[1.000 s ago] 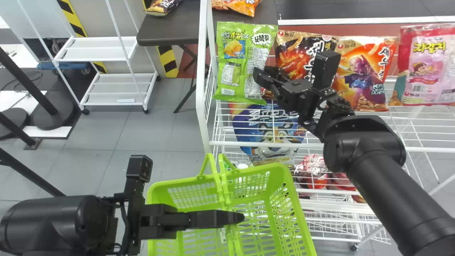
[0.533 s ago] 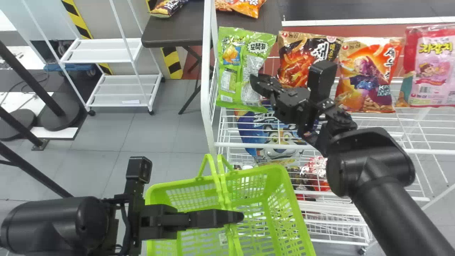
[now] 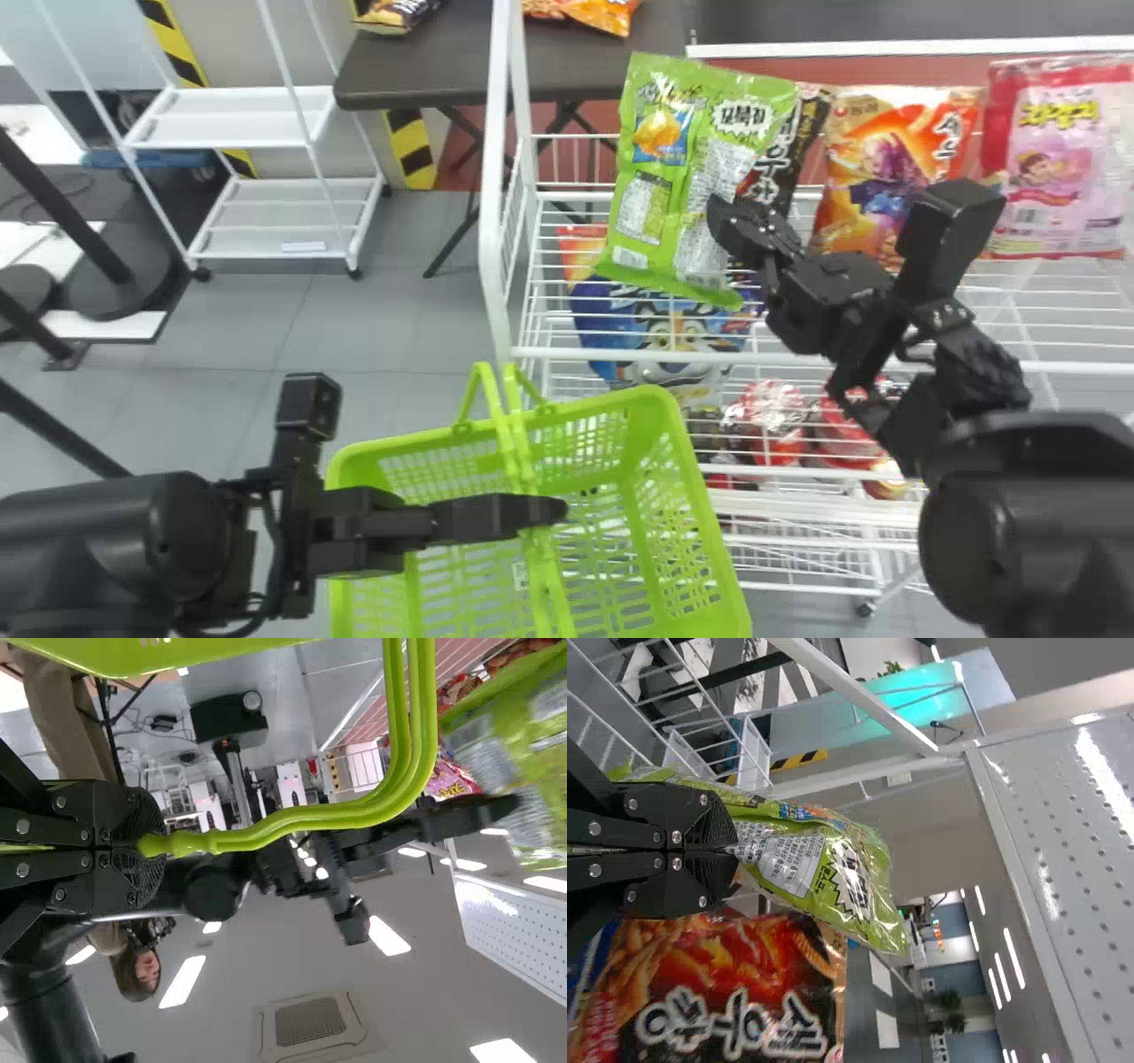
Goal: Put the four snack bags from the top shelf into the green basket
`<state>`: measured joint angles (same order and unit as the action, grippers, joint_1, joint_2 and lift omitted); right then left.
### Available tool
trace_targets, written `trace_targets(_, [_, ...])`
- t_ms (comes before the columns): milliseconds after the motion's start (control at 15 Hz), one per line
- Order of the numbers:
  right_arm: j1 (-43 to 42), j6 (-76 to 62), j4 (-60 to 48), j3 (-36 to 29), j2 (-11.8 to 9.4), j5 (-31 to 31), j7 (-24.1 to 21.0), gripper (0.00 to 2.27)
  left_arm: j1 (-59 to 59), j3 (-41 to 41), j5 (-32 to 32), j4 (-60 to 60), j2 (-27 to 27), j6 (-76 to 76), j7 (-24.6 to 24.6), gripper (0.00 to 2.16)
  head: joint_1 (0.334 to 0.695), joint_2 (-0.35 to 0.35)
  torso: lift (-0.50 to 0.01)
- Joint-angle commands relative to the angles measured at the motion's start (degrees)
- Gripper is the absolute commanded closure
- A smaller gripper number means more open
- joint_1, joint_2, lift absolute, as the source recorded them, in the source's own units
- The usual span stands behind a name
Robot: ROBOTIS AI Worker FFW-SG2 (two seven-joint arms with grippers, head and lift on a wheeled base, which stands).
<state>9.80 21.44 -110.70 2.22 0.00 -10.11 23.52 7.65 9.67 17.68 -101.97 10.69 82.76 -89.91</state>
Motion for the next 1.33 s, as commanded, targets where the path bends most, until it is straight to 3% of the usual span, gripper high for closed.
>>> trace_targets(0, [8.13,4.54,-9.54,-1.78,0.05,-0.26,0.38,2.25,-0.97,-0.01,0.08,1.34,0.03,-0.18,-0.66,2.15,0.695,0.013,0.000])
trace_targets(200, [16.21,8.58,-18.06,-3.63,-0.44,-1.05,1.97,2.25,-1.06,0.35,0.08,1.34,0.03,0.00,-0.66,2.15,0.695,-0.002,0.000])
trace_targets(333, [17.36,17.54,-21.84,-3.98,-2.55,-4.12,2.67,2.25,0.26,2.19,0.60,1.34,0.03,0.00,-0.66,2.15,0.695,-0.011,0.000])
trace_targets(600, [17.80,35.12,-24.74,-3.45,-3.96,-8.69,5.22,2.25,1.67,3.42,1.75,0.99,0.03,-0.35,-0.66,2.15,0.695,0.056,0.000])
trace_targets(933, [15.51,43.38,-20.52,4.28,-4.66,-8.08,5.31,2.25,1.67,3.16,1.75,0.81,-0.23,-0.35,-0.66,2.15,0.695,0.155,0.000])
trace_targets(1133, [10.85,41.10,-10.59,12.63,-4.92,-5.09,4.43,2.24,1.67,2.81,1.75,0.46,-0.23,-0.35,-0.66,2.15,0.695,0.212,0.000])
trace_targets(1200, [9.10,38.99,-6.46,15.09,-5.01,-4.92,4.43,2.03,1.76,2.54,1.75,0.11,-0.23,-0.18,-0.66,2.15,0.695,0.258,0.000])
trace_targets(1267, [8.04,37.41,-3.82,16.94,-4.92,-5.00,4.60,1.61,2.11,2.54,1.75,-0.07,-0.23,-0.18,-0.66,2.15,0.695,0.281,0.000])
